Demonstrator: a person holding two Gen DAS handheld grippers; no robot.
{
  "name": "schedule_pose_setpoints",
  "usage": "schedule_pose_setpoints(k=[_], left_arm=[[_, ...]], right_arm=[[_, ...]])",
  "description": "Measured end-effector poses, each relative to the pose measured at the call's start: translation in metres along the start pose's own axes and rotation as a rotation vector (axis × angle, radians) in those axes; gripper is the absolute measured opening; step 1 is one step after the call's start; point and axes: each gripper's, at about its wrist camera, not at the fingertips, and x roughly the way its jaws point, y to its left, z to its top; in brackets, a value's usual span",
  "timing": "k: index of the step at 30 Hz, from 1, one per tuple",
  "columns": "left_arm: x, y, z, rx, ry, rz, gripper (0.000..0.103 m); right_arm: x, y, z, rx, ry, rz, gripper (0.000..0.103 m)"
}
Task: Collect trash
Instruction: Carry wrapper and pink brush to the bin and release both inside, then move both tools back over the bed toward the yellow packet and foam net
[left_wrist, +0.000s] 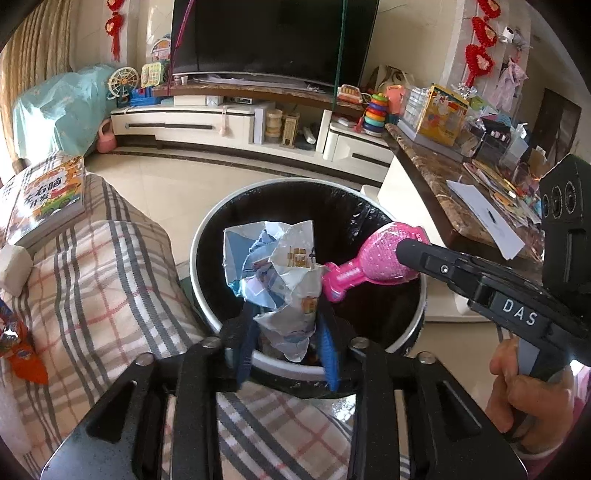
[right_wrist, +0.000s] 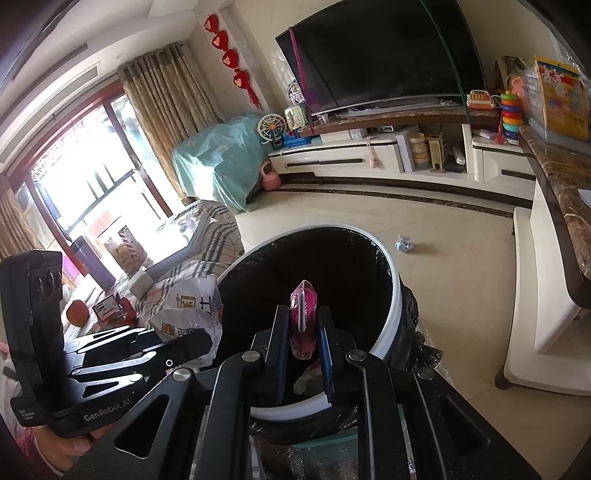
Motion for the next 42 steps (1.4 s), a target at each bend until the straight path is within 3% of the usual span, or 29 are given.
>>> schedule_pose_setpoints(k=[2,4,5,6,12,25,42], left_arm=[[0.0,0.0,0.0,-0.005,0.0,0.001,0.044],[-0.002,0.002,-0.001,-0.013,-0.01,0.013,0.06],[-0.004,0.003,-0.002,-0.018,-0.02,0.015,0.061],[-0.007,0.004,-0.004,-0.023,-0.025,0.018,0.063],[-0.025,0.018,-0.019,-0.066,-0.05,0.029,0.067],[-0.083,0.065,-0.085,-0.19,-0.101,0.141,0.072],[-0.147,0.138,-0.16,-0.361,-0.143,0.317,0.073]], right_arm=[[0.0,-0.001,0.0,0.011,-0.001,-0.013,0.024],[-0.002,-0.003,0.001,0.023,-0.007,-0.018,0.047],[-0.004,-0.003,0.001,0.026,-0.014,-0.02,0.061],[-0.006,-0.002,0.0,0.027,-0.023,-0.022,0.066],[-0.017,0.007,-0.002,0.044,-0.045,-0.015,0.09],[-0.011,0.061,-0.026,0.027,0.014,0.078,0.094],[0.012,0.158,-0.071,-0.126,0.102,0.206,0.094]])
